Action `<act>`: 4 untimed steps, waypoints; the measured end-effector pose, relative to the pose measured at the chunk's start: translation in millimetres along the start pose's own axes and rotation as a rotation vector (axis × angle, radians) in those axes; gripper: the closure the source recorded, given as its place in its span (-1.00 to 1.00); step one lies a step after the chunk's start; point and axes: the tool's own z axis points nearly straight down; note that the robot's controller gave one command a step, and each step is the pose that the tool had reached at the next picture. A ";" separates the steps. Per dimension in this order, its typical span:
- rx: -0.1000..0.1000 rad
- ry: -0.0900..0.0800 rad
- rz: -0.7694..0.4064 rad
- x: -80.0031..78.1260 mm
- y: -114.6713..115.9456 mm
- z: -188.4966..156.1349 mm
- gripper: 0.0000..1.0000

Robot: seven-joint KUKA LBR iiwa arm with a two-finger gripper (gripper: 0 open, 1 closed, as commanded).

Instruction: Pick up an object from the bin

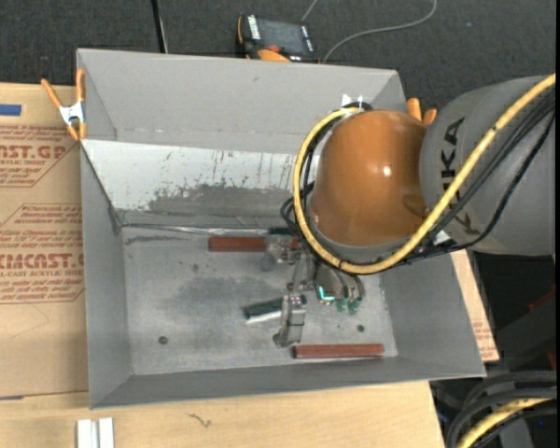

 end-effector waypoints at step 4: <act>0.001 0.000 0.390 -16.9 -44.1 151.6 -1.00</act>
Offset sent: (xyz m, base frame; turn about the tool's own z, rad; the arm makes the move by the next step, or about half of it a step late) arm 0.0237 -0.0379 -0.0569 0.0869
